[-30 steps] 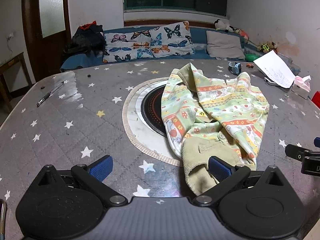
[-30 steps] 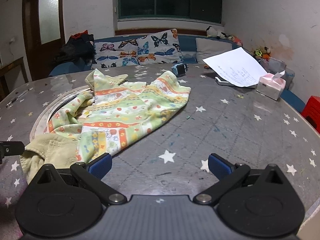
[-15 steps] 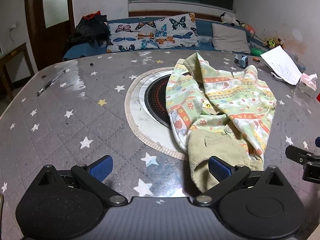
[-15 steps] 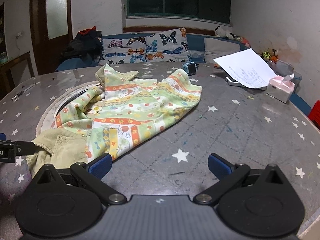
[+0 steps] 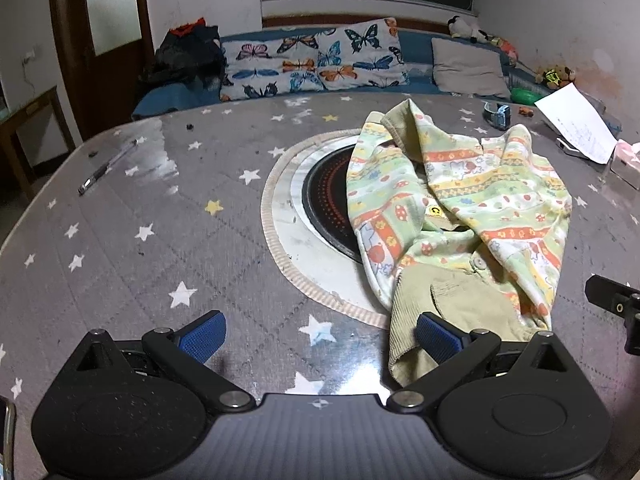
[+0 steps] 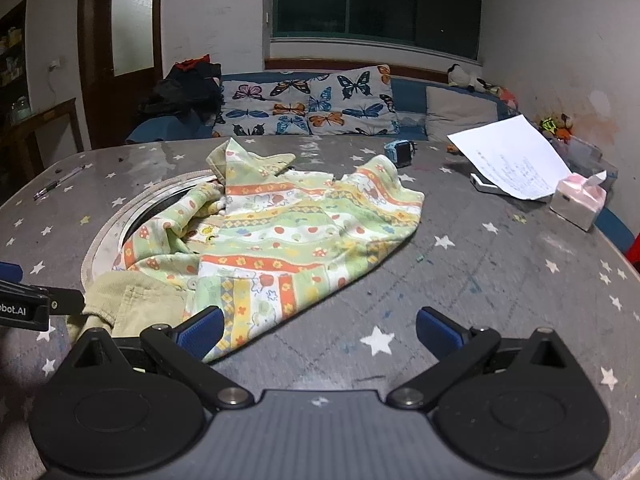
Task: Fold clothes
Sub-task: 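Move both grippers toward the crumpled striped shirt on the table, then grasp the shirt edge with the right gripper while the left gripper grasps the collar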
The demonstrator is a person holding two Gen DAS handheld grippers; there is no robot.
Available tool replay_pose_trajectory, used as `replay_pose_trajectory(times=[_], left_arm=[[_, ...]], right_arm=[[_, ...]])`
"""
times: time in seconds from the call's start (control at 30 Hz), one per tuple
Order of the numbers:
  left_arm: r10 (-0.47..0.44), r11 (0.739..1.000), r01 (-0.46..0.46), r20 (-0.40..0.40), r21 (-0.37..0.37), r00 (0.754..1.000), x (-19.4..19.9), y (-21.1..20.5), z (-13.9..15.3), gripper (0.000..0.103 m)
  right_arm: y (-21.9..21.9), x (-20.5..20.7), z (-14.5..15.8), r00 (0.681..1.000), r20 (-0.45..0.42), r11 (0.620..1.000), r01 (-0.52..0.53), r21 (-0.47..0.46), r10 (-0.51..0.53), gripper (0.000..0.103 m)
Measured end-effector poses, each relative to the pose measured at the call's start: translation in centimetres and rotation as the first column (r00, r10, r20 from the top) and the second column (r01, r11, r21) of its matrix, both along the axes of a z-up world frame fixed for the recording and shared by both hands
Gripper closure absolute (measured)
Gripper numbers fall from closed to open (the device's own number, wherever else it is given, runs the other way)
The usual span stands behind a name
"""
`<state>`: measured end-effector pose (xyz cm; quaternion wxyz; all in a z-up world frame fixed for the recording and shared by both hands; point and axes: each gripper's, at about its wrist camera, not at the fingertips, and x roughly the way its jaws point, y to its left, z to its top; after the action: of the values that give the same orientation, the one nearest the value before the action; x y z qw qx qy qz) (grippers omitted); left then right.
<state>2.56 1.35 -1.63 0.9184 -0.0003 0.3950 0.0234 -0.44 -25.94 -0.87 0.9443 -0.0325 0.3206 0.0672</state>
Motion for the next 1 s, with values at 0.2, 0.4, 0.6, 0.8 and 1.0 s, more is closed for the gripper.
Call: replay_pose_trajectory(times=[0.2,0.4,0.6,0.8,1.0], left_arm=[[0.01,1.0,-0.011,-0.007,-0.029,1.0,0.5,0.8,0.2,0.0],[0.041,0.998,-0.041,-0.019,-0.038,0.999,1.6,1.7,0.5,0.0],[0.025,0.998,-0.027,-0.029,-0.05,0.999,2.2,1.6,0.5,0.0],[0.018,0.999,-0.019,-0.033,-0.049,0.999,3.0,1.2,0.3,0.0],[0.002,1.0,-0.003,-0.031,-0.03,1.0,4.2,0.9,0.4,0.005]], right_arm=[[0.5,0.8,0.3,1.0,0.003,1.0,-0.026,-0.001,0.026,0.0],[0.7,1.8,0.4,0.999,-0.006,0.999,-0.042,0.001,0.042,0.003],[0.9,2.5,0.4,0.998,-0.012,0.998,-0.055,0.009,0.055,0.006],[1.7,2.8,0.2,0.995,-0.029,0.995,-0.092,0.025,0.093,0.013],[3.1,3.6,0.2,0.99,-0.037,0.99,-0.137,0.011,0.138,0.024]])
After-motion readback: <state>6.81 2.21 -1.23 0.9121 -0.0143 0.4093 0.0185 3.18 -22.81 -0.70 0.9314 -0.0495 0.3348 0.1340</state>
